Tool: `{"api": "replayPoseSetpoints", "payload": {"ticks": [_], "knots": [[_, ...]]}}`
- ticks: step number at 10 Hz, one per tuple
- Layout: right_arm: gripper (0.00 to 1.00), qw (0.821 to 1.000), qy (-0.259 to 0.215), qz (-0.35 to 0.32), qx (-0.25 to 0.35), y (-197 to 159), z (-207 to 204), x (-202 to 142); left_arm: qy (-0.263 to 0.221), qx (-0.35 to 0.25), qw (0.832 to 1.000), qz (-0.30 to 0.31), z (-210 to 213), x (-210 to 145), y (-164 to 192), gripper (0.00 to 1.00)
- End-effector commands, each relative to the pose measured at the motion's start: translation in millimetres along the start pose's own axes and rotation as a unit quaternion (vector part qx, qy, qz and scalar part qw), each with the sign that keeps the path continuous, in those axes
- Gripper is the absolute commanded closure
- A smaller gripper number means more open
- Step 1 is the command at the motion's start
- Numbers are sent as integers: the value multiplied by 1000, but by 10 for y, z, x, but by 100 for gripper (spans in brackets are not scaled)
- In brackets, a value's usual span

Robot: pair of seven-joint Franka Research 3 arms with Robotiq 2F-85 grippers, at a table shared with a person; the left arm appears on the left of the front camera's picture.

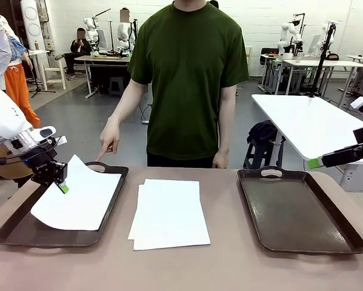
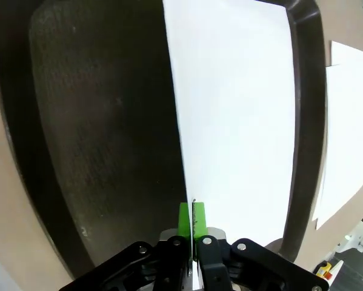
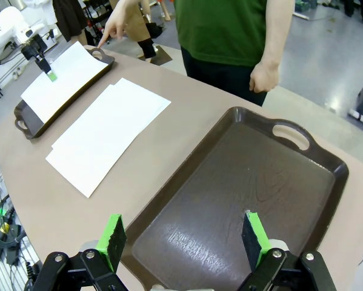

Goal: Sort the A4 documents.
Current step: Place the A4 Paper in the designated Handle tray.

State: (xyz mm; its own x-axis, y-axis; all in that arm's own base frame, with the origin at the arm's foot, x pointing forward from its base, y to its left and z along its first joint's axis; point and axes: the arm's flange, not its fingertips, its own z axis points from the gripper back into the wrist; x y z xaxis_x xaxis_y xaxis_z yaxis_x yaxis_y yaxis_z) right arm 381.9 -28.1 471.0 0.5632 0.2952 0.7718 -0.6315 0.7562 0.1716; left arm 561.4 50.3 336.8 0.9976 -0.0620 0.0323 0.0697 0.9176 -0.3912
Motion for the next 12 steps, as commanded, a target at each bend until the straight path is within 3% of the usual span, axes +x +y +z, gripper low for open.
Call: {"api": "replayPoseSetpoints", "payload": {"ticks": [1,2,3,4,5,6,7,8,9,10,11,12], "knots": [[0,1000,-4,1,7,-20,-33,-13,24,32,999,11,21,50,-25,99],[0,1000,-4,1,7,-20,-33,-13,30,40,999,1,75,48,-18,79],[0,1000,-4,1,7,-20,-33,-13,31,39,999,-2,104,48,-13,79],[0,1000,-4,1,7,-20,-33,-13,32,40,999,-4,122,45,-16,59],[0,1000,-4,1,7,-20,-33,-13,31,45,998,-7,146,45,-16,76],[0,1000,-4,1,7,-20,-33,-13,28,54,998,-10,202,41,-28,39],[0,1000,-4,1,7,-20,-33,-13,23,66,997,-15,261,33,-46,56],[0,1000,-4,1,7,-20,-33,-13,21,79,996,-17,293,39,-57,19],[0,1000,-4,1,7,-20,-33,-13,21,91,995,-17,300,50,-62,49],[0,1000,-4,1,7,-20,-33,-13,18,101,995,-19,320,60,-80,0],[0,1000,-4,1,7,-20,-33,-13,19,93,995,-20,327,65,-85,29],[0,1000,-4,1,7,-20,-33,-13,20,88,996,-17,330,57,-73,0]]}}
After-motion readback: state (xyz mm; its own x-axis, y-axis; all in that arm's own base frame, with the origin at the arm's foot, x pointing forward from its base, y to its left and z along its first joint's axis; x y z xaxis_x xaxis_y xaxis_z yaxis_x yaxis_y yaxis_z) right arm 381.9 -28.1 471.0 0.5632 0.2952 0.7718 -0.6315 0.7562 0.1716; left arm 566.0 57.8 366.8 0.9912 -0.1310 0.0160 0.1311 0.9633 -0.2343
